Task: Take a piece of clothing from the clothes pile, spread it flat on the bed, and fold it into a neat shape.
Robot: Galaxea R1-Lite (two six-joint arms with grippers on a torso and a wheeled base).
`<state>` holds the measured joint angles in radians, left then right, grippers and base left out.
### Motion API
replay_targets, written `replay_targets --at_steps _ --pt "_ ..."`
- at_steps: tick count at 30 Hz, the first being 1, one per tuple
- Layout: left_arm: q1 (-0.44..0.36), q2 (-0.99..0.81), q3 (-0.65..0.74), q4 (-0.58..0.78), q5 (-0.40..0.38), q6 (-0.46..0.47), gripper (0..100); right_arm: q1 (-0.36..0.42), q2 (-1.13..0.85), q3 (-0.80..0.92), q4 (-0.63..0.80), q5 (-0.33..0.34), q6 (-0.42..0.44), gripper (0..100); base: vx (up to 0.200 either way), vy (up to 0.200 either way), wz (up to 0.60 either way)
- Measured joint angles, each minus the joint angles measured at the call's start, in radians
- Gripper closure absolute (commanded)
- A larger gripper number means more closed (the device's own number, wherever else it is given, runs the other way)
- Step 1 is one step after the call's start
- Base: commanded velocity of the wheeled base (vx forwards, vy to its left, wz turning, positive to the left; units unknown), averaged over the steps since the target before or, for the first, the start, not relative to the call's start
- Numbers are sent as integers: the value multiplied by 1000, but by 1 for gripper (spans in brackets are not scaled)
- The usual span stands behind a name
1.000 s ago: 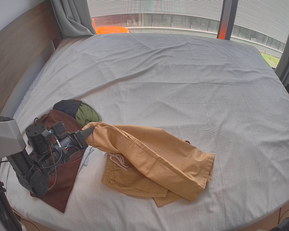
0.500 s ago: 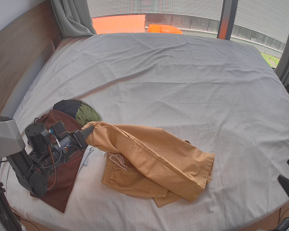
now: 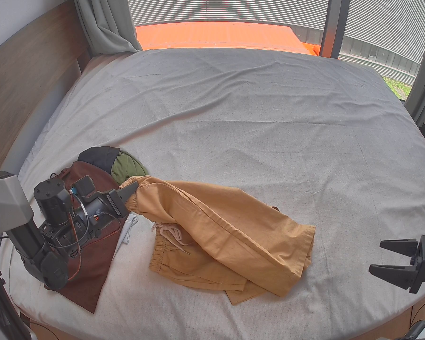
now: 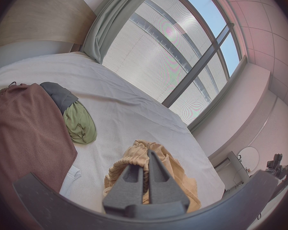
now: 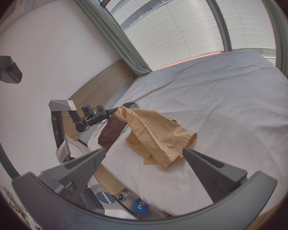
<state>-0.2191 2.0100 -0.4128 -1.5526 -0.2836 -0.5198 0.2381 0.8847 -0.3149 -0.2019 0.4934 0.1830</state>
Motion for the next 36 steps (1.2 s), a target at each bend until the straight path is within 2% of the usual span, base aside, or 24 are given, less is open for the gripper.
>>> replay_targets --at_steps 6,18,23,30,36 --pt "-10 -19 6 -1 0 1 100 47 101 -13 -64 5 6 0 0 0 0" --pt "-13 -23 10 0 0 0 100 57 272 -1 -184 7 20 0 0 0 0" --pt "-13 -25 10 0 0 0 100 65 346 29 -279 8 26 0 0 0 0" --pt "-13 -25 11 0 0 0 100 84 469 79 -463 7 78 0 0 0 0" --pt "-13 -22 10 0 0 0 100 108 557 99 -525 7 123 0 0 0 0"
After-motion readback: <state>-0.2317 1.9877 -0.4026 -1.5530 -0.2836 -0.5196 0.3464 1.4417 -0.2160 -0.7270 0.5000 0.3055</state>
